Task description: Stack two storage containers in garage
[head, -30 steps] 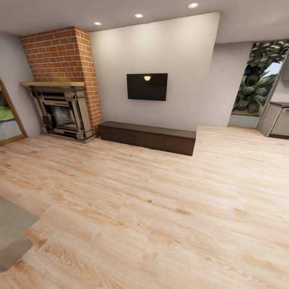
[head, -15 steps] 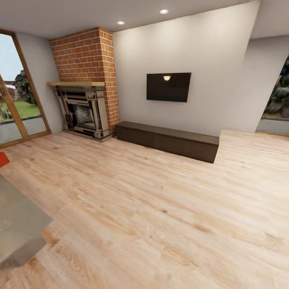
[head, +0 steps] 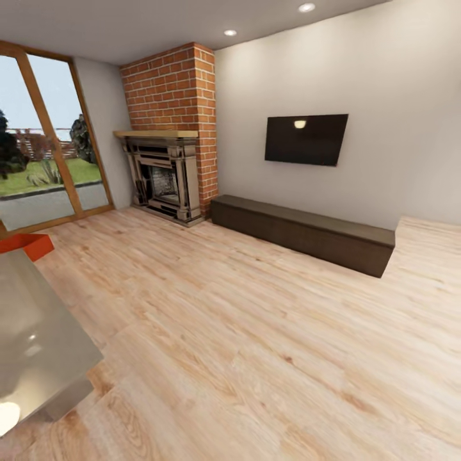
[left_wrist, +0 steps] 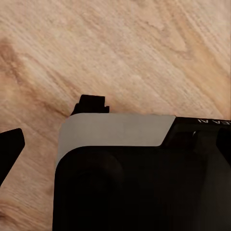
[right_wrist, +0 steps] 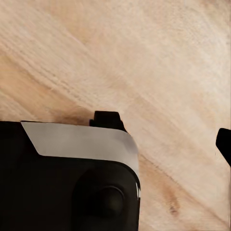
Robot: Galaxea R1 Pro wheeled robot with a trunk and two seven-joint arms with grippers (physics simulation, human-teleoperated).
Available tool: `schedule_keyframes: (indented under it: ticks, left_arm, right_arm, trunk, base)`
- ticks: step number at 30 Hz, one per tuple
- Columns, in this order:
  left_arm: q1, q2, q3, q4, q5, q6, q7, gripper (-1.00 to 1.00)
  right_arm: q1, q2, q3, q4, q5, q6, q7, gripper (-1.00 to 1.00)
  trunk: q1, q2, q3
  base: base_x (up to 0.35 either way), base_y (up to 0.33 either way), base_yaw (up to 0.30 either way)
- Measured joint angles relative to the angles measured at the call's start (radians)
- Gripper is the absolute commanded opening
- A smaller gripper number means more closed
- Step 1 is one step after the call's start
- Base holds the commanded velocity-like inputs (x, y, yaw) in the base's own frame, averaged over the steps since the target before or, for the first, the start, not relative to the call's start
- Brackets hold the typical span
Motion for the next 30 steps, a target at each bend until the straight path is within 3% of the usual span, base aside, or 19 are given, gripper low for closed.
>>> schedule_keyframes:
  ticks: [8, 30]
  left_arm:
    - [0.0, 0.0, 0.0, 0.0, 0.0, 0.0, 0.0, 1.0]
    - [0.0, 0.0, 0.0, 0.0, 0.0, 0.0, 0.0, 1.0]
  right_arm:
    - [0.0, 0.0, 0.0, 0.0, -0.004, 0.0, 0.0, 1.0]
    - [0.0, 0.0, 0.0, 0.0, -0.004, 0.0, 0.0, 1.0]
  trunk:
    - [0.0, 0.0, 0.0]
    - [0.0, 0.0, 0.0]
  base:
    - [0.323, 0.0, 0.196]
    - [0.323, 0.0, 0.003]
